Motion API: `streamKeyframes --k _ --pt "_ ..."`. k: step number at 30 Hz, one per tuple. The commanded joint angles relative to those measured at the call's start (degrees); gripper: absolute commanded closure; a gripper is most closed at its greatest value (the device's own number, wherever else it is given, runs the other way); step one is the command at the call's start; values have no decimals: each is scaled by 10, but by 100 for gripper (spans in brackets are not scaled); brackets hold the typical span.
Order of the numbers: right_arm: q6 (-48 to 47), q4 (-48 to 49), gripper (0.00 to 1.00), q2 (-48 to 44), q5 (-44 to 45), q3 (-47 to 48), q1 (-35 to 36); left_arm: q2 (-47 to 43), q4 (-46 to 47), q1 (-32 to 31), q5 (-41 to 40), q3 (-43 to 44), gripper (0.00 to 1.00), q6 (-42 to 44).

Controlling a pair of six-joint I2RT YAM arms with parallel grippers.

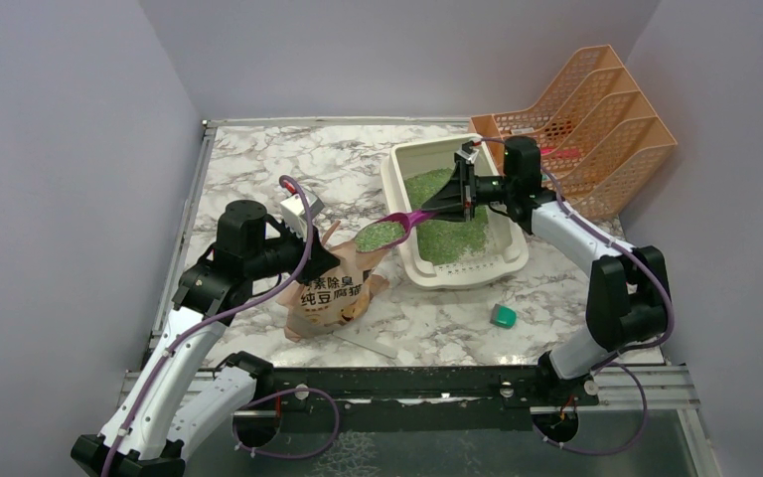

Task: Fill the litter box with clean litter
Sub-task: 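Scoop the cat litter from the cat litter bag, then pour the cat litter into the litter box.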

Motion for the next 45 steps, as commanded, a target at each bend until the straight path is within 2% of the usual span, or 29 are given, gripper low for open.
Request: streamKeyframes --k 1,22,37,45 --pt "-3 -1 99 -24 -28 -10 -8 -10 48 -1 19 8 100 -12" --pt "25 26 99 -58 -42 -50 -45 -7 48 -2 19 10 100 -14" --pt "29 28 99 -79 -65 -60 -103 0 55 -1 25 8 100 -10" --pt "18 15 99 -85 -79 -64 -161 6 55 -1 27 14 100 -7"
